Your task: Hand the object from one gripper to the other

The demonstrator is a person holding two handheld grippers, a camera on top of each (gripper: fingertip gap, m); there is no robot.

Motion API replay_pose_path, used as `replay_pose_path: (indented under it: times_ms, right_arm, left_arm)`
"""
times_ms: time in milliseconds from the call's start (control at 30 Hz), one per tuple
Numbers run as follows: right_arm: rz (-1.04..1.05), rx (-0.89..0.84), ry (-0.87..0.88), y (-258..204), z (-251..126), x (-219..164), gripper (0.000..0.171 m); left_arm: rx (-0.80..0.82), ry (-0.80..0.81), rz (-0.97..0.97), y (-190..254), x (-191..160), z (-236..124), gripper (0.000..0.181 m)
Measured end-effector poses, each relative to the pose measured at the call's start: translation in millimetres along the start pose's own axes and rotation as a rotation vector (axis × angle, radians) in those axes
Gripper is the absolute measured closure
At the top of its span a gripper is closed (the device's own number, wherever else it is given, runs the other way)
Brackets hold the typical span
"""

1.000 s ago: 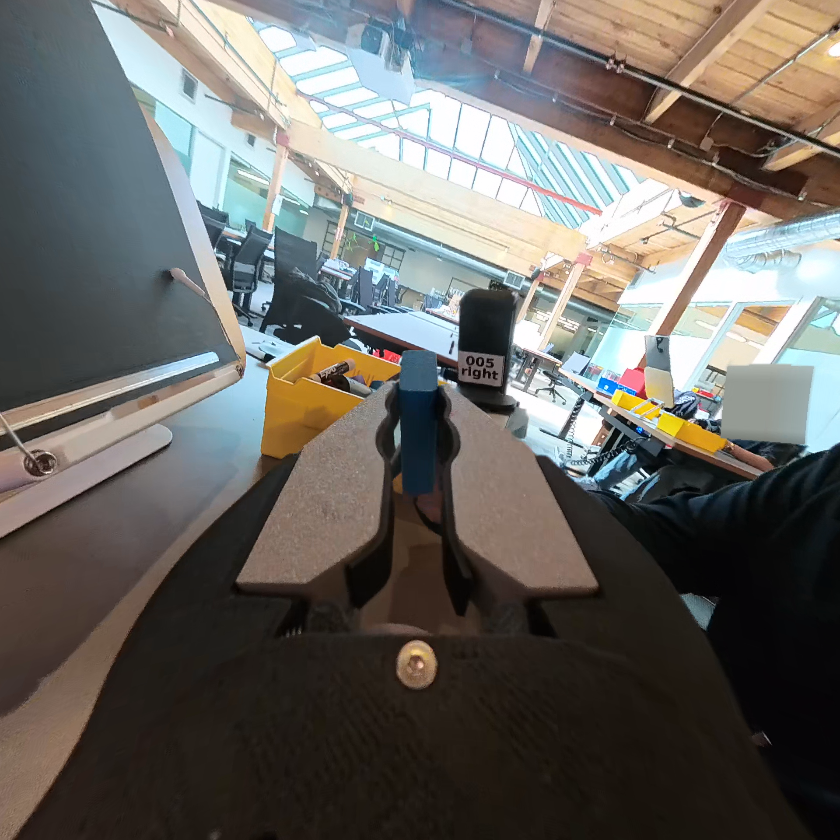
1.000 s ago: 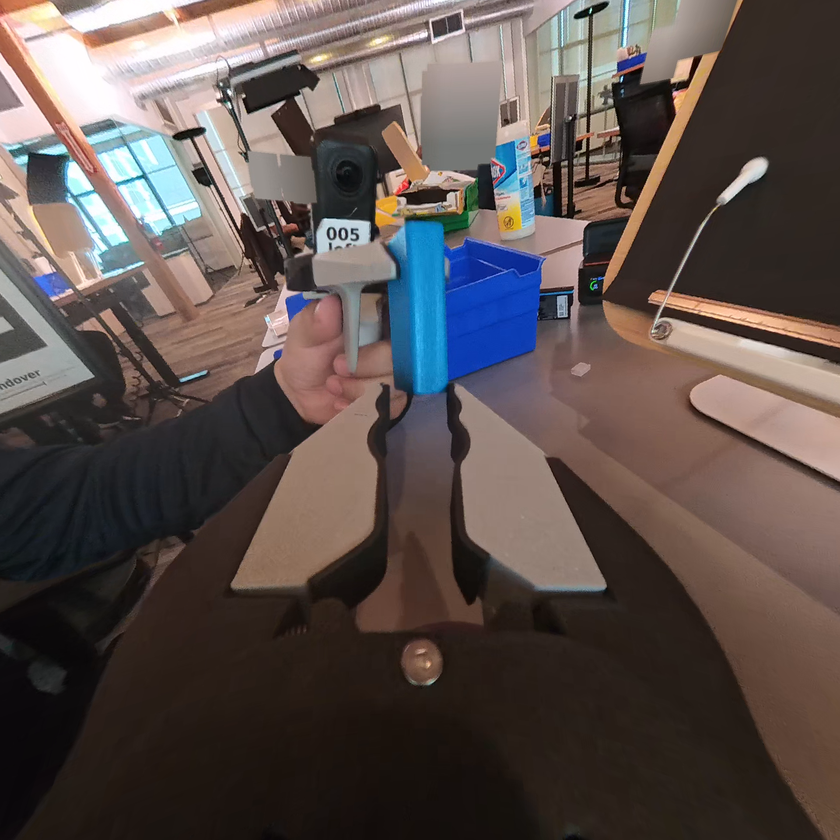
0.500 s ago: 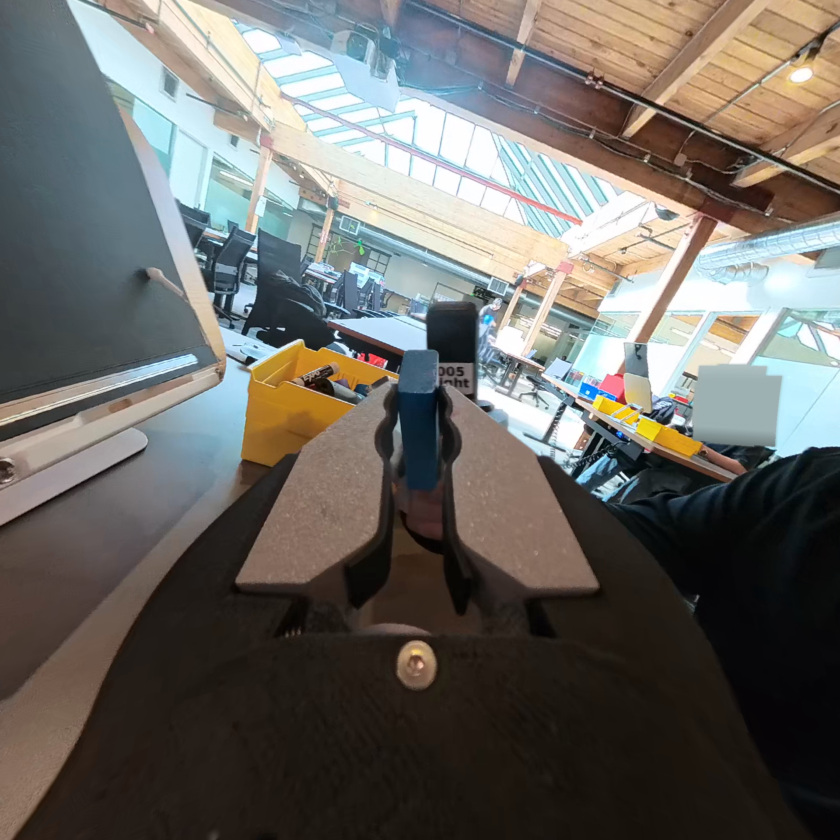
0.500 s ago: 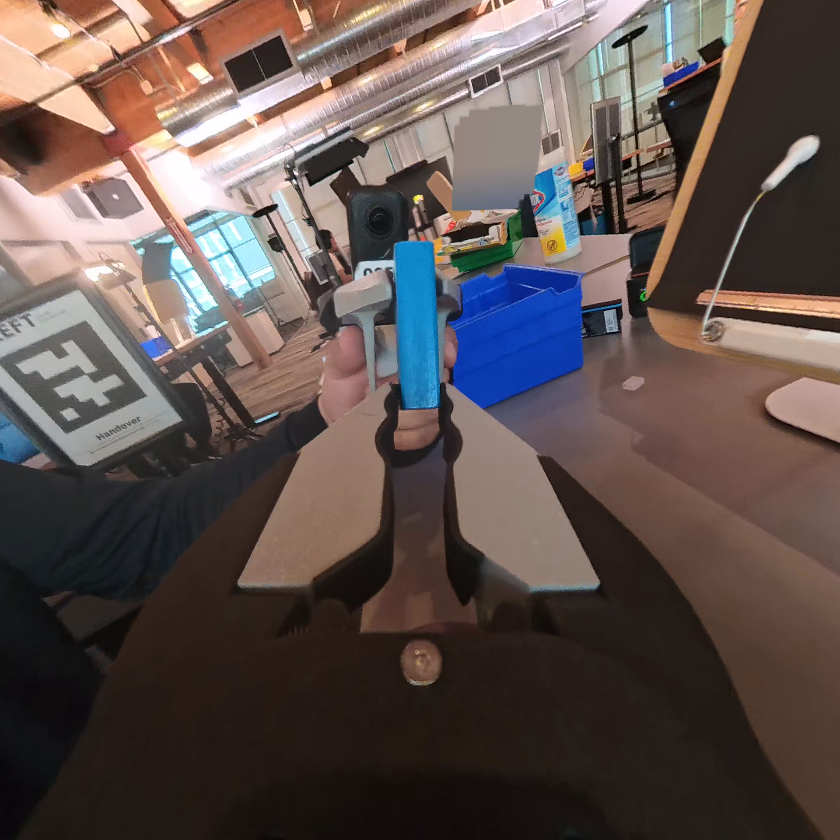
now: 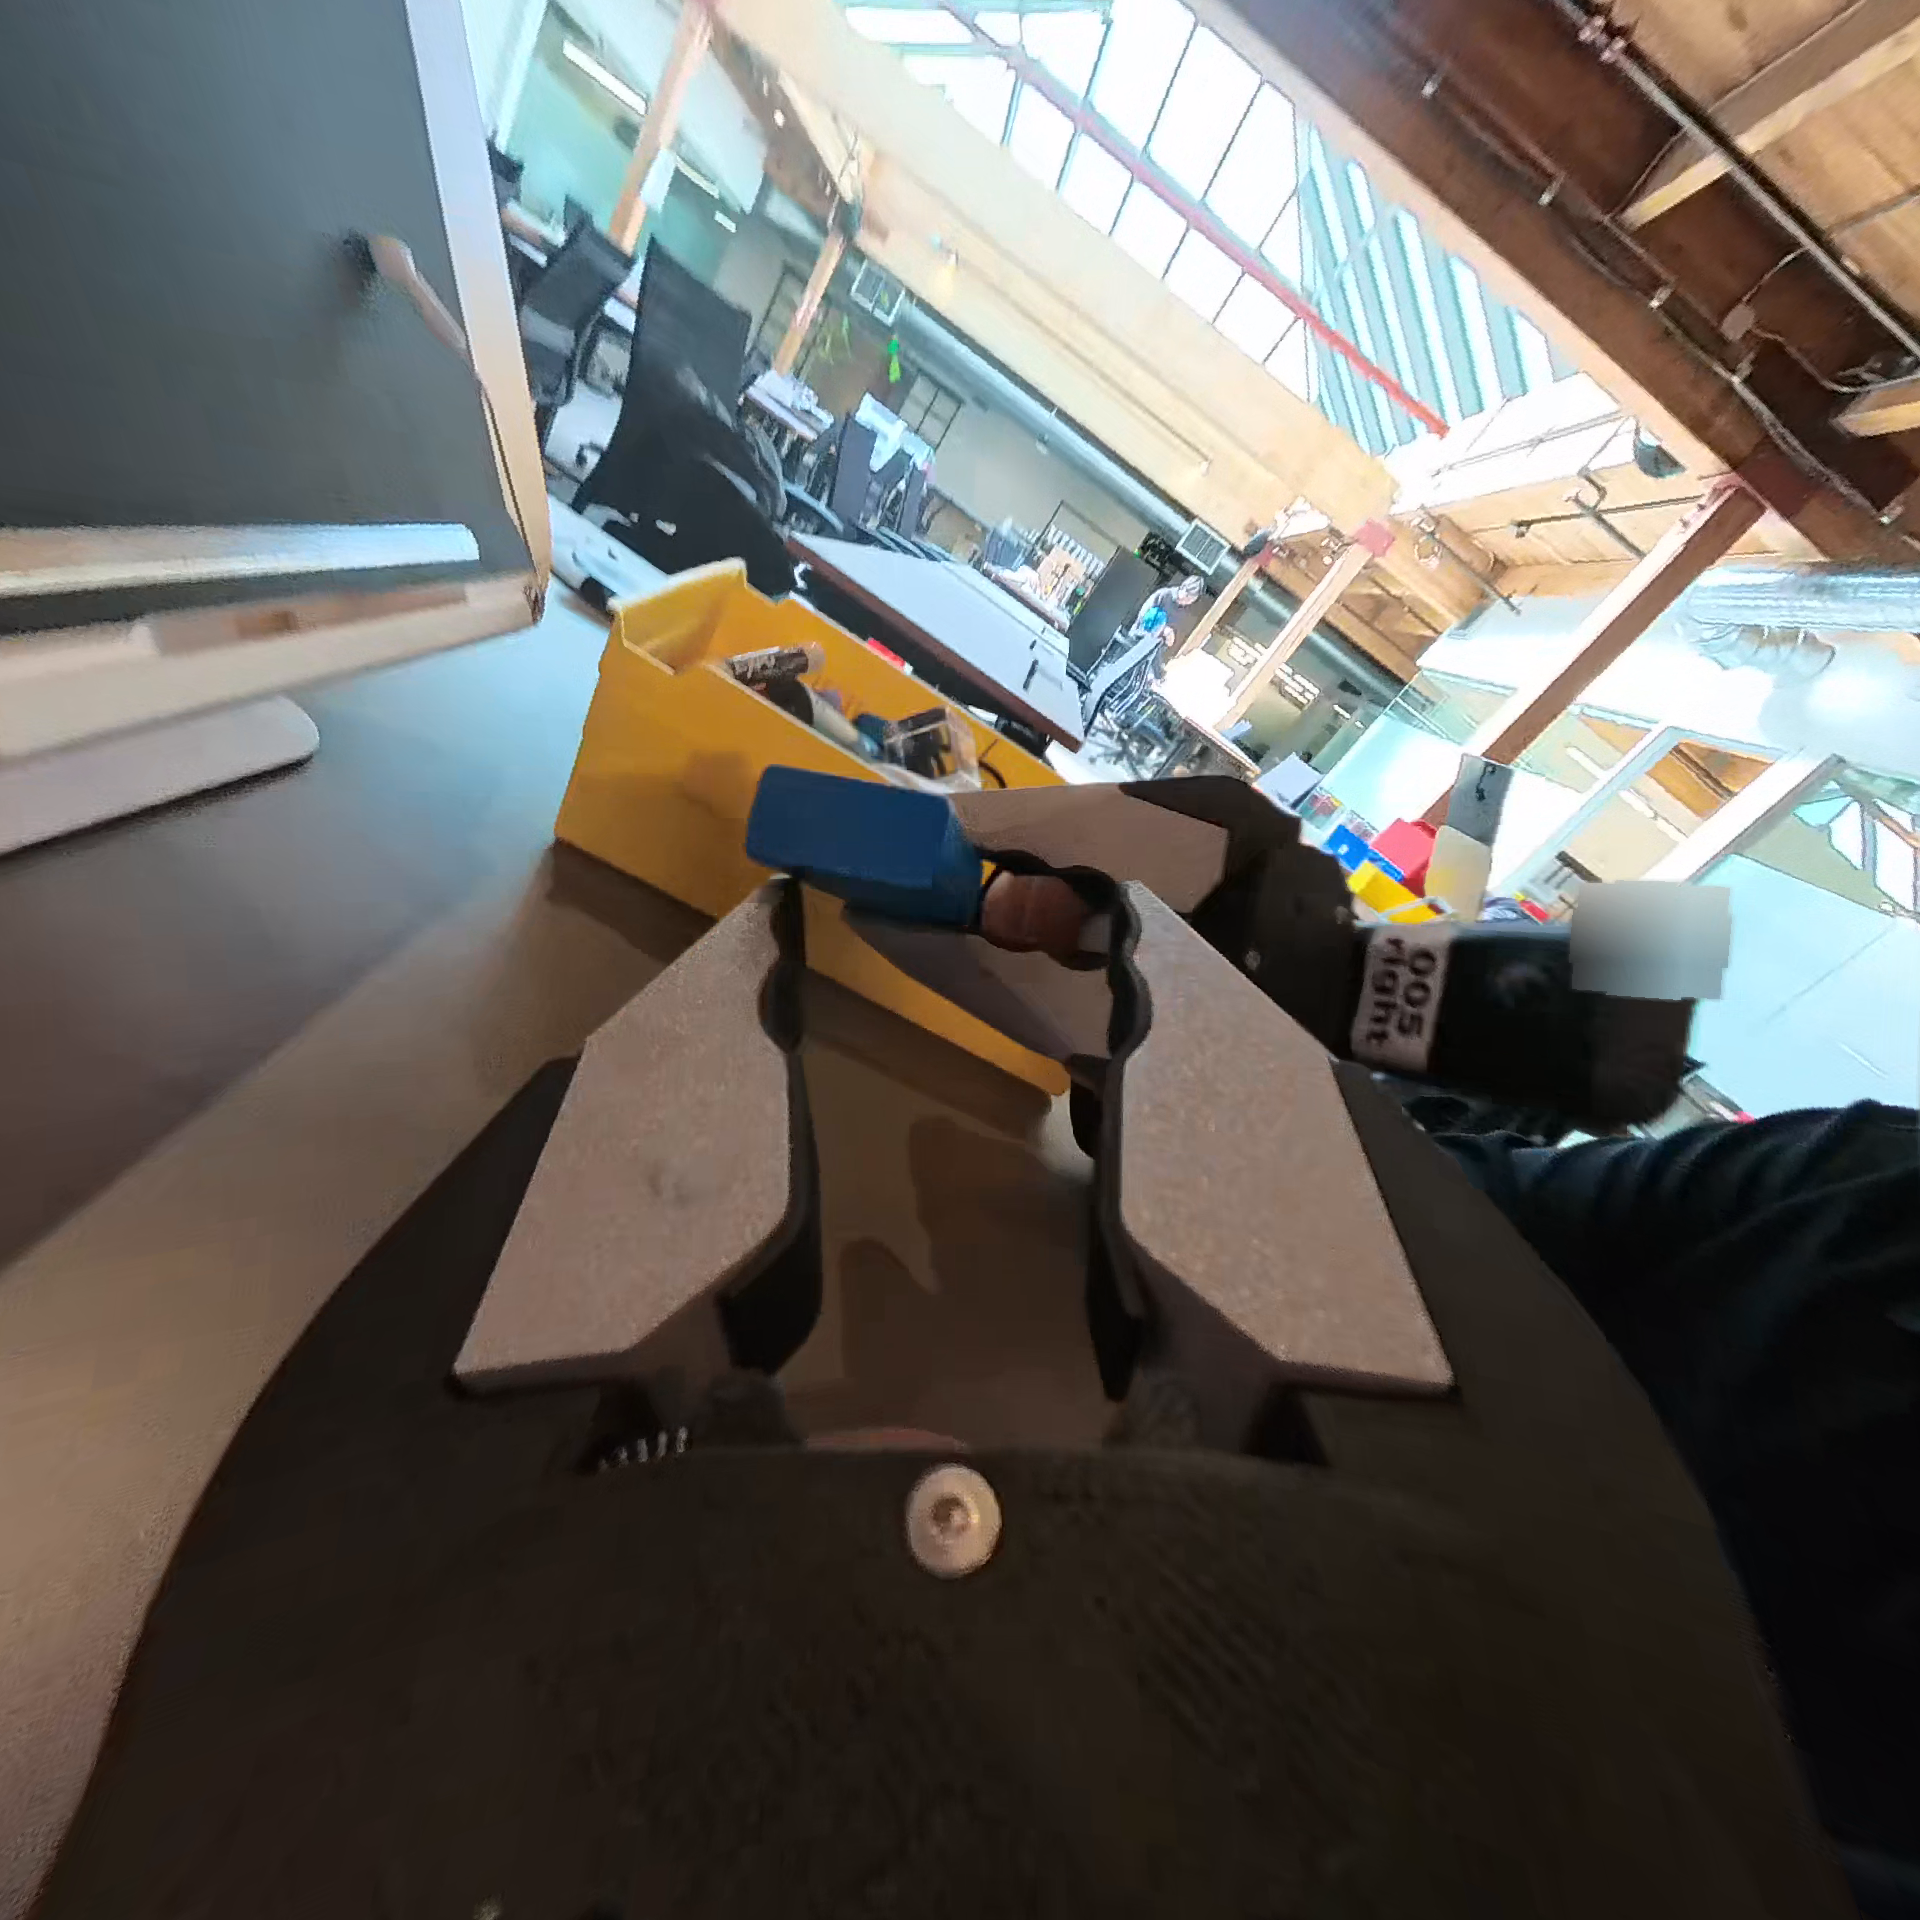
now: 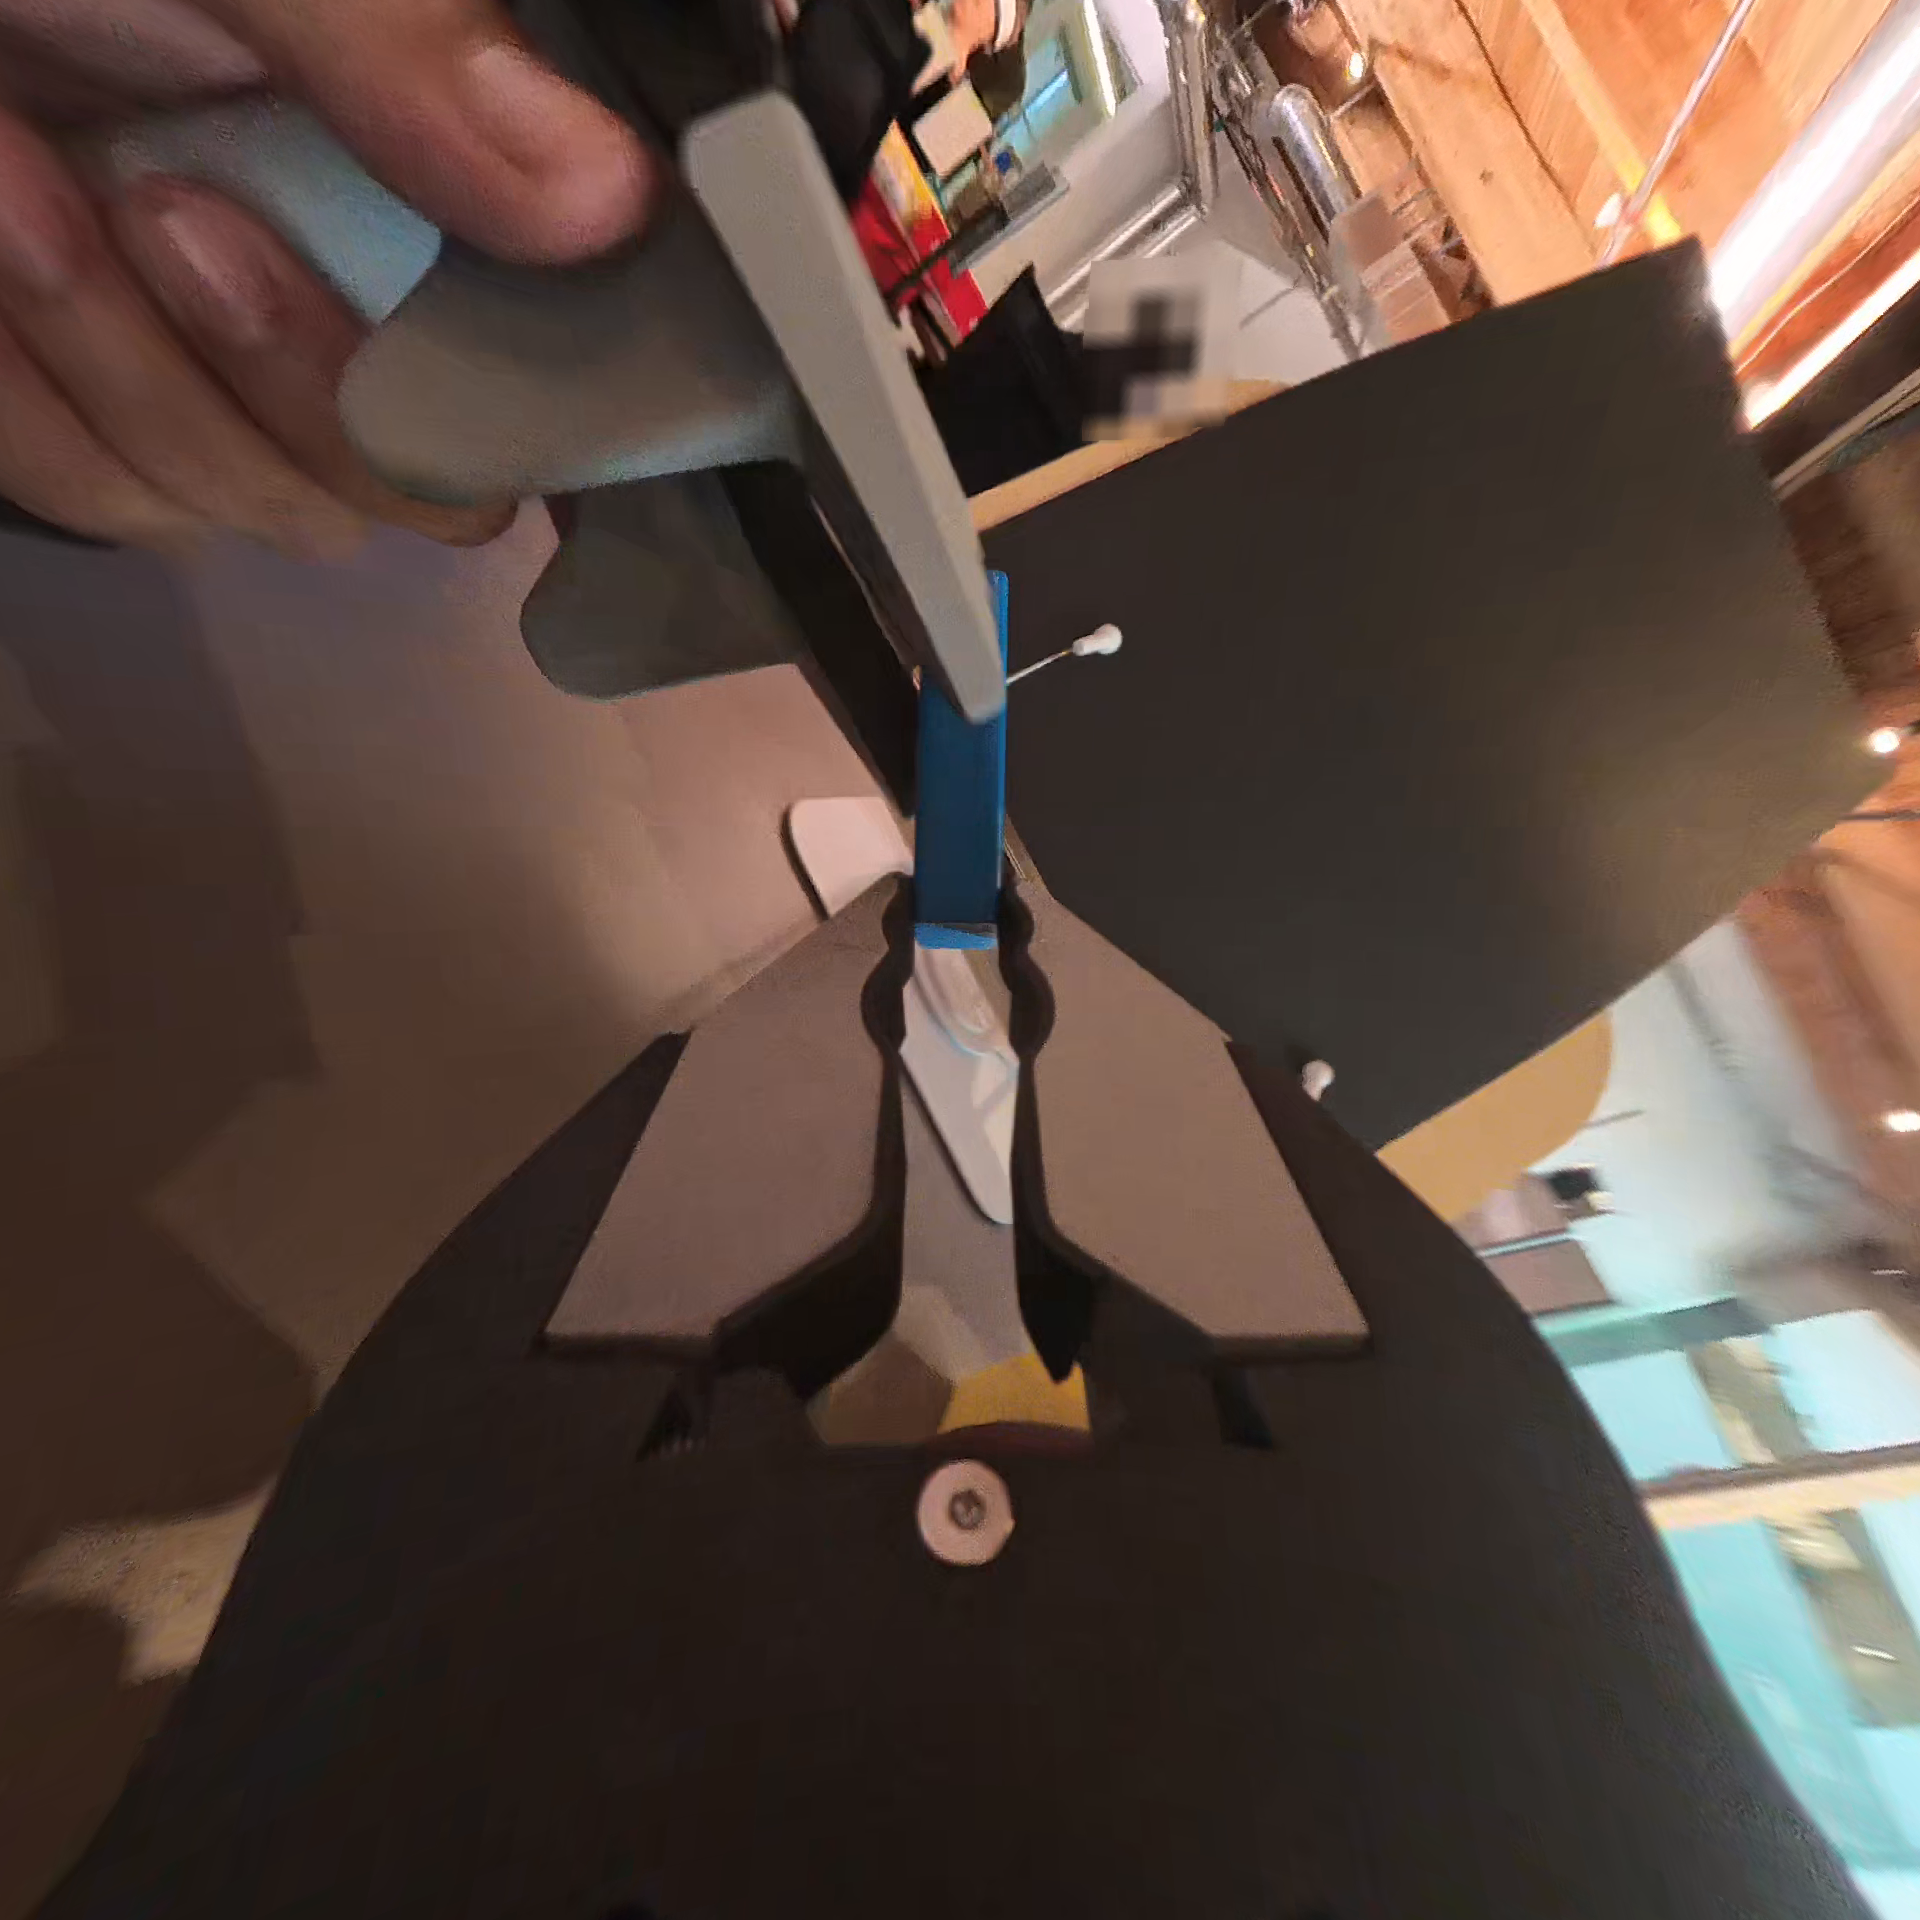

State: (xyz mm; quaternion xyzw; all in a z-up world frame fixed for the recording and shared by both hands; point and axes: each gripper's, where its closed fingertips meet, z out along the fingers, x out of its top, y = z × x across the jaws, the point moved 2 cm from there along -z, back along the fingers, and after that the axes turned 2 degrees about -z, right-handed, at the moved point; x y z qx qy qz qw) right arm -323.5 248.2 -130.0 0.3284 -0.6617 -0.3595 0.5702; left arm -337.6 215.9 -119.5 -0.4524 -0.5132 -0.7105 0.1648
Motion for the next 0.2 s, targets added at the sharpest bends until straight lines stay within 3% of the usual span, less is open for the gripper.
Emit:
replay_pose_path:
  times_ms: [200]
  right_arm:
    - [-0.325, -0.122, -0.031, 1.6, -0.6, 4.5, 0.158]
  left_arm:
    - [-0.021, 0.026, -0.067, -1.2, -0.5, 5.2, 0.127]
